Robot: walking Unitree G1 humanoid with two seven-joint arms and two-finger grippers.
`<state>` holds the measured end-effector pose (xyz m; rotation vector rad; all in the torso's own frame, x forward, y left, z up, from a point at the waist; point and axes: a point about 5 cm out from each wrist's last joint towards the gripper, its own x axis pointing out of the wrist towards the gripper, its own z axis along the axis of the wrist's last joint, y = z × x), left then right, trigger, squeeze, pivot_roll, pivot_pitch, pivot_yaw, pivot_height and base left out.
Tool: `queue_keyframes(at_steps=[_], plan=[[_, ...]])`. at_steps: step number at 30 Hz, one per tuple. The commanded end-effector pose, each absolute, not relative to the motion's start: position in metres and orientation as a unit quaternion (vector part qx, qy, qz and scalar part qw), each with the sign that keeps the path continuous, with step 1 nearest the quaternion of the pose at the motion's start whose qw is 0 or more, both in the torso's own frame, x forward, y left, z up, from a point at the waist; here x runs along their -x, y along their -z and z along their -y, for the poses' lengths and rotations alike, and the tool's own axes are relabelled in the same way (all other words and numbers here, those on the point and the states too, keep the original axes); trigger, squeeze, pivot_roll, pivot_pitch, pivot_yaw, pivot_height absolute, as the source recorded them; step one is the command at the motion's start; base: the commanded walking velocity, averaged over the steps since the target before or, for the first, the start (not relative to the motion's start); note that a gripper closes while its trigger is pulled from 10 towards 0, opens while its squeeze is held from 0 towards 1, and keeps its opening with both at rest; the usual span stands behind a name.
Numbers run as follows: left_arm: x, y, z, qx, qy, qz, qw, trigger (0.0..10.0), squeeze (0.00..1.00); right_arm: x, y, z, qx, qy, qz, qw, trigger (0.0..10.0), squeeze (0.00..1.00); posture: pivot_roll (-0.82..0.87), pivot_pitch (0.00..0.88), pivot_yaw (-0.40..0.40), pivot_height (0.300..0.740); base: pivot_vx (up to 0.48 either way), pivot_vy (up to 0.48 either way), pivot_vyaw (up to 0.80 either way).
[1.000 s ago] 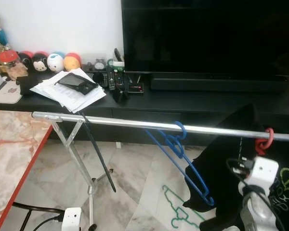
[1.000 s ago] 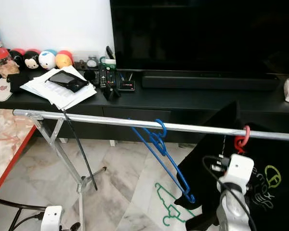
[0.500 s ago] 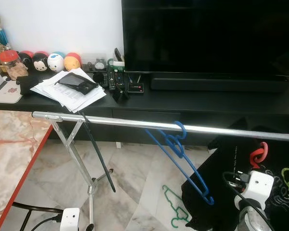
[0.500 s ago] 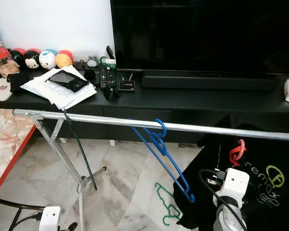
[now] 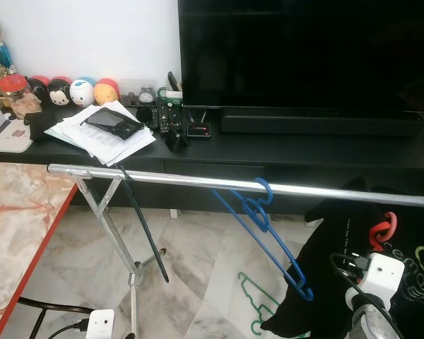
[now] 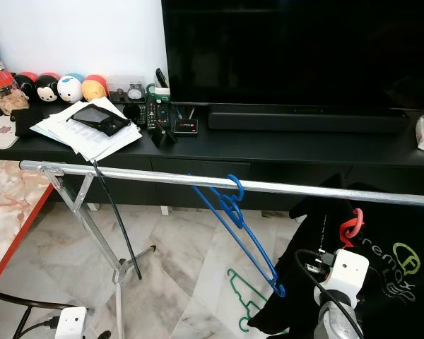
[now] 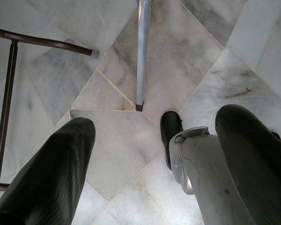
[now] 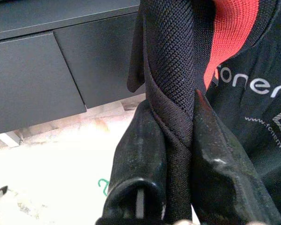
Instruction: Hang hanger
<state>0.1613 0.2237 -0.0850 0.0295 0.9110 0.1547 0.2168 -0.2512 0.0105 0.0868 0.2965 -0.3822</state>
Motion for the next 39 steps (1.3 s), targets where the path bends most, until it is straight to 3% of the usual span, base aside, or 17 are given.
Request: queue_keyframes(at_steps=[1, 18, 39], plan=[[-0.1556, 0.0874, -0.2252, -0.012, -0.079, -0.449, 0.890, 10.0, 0.00, -0.2195, -0.0150, 0.2526, -0.046, 0.193, -0.131, 0.971, 10.0, 0.00, -0.08, 0.000, -0.018, 0.740, 0.000, 0.000, 0.00], [-0.1537, 0.0880, -0.2258, -0.013, -0.073, -0.452, 0.889, 10.0, 0.00, -0.2189, -0.0148, 0.2521, -0.046, 0.196, -0.130, 0.971, 10.0, 0.00, -0.09, 0.000, -0.012, 0.740, 0.000, 0.000, 0.00], [-0.1577, 0.0860, -0.2274, -0.011, -0.076, -0.446, 0.892, 10.0, 0.00, -0.2255, -0.0175, 0.2556, -0.047, 0.201, -0.126, 0.970, 10.0, 0.00, -0.07, 0.007, -0.017, 0.740, -0.291, 0.000, 0.00]])
